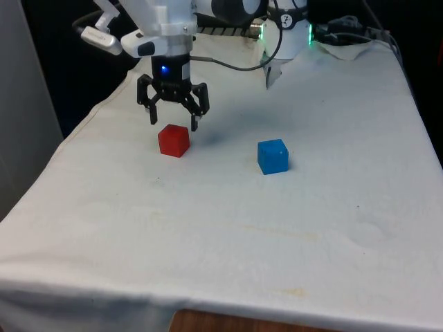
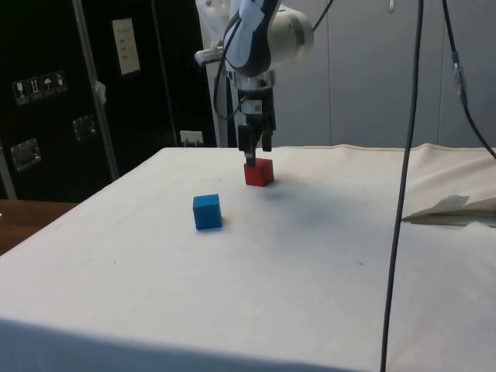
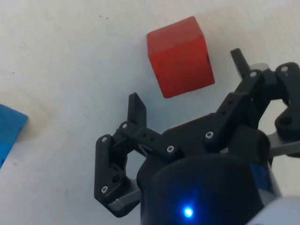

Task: Stack the two cubes.

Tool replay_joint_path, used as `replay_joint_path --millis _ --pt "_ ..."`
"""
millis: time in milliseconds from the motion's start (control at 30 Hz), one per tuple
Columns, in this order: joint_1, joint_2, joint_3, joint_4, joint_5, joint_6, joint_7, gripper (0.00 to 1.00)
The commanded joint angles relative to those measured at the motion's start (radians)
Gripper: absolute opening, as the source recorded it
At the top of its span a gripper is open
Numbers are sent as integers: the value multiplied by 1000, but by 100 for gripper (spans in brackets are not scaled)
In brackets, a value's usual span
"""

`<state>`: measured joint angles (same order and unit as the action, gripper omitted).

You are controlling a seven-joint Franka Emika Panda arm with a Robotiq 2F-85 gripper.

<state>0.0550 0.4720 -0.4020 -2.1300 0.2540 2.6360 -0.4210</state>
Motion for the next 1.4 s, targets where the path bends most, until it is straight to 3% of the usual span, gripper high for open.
replay_joint_path --millis 0,33,67,100,300,333,567,600,633,833,867,900,1133,1167,1233,1267,1300,1333,1367 --pt "-9 6 11 1 15 16 -10 100" --pt "0 2 0 0 0 2 0 100" --pt "-9 8 11 2 15 19 -10 100" --pt "-9 10 11 1 16 21 -9 100" --pt "1 20 2 5 1 19 7 100" --pt "-4 27 12 9 13 29 6 100" --pt "-5 48 13 22 15 30 26 100" --pt "2 44 3 18 1 20 32 100" --pt "-6 54 13 25 14 30 31 100" --pt "-6 70 9 36 13 29 47 100" --pt "1 65 1 32 1 20 50 100" --pt "-6 73 9 38 12 29 50 100" --pt "-6 91 6 50 11 28 71 100" --pt "0 86 -1 46 1 20 74 100" --pt "-6 94 5 51 10 28 74 100" --pt "-6 95 5 52 10 27 75 96" --pt "-6 96 5 53 10 27 77 83" --pt "-6 97 4 53 10 27 78 61" --pt "-6 97 4 54 10 27 79 49"
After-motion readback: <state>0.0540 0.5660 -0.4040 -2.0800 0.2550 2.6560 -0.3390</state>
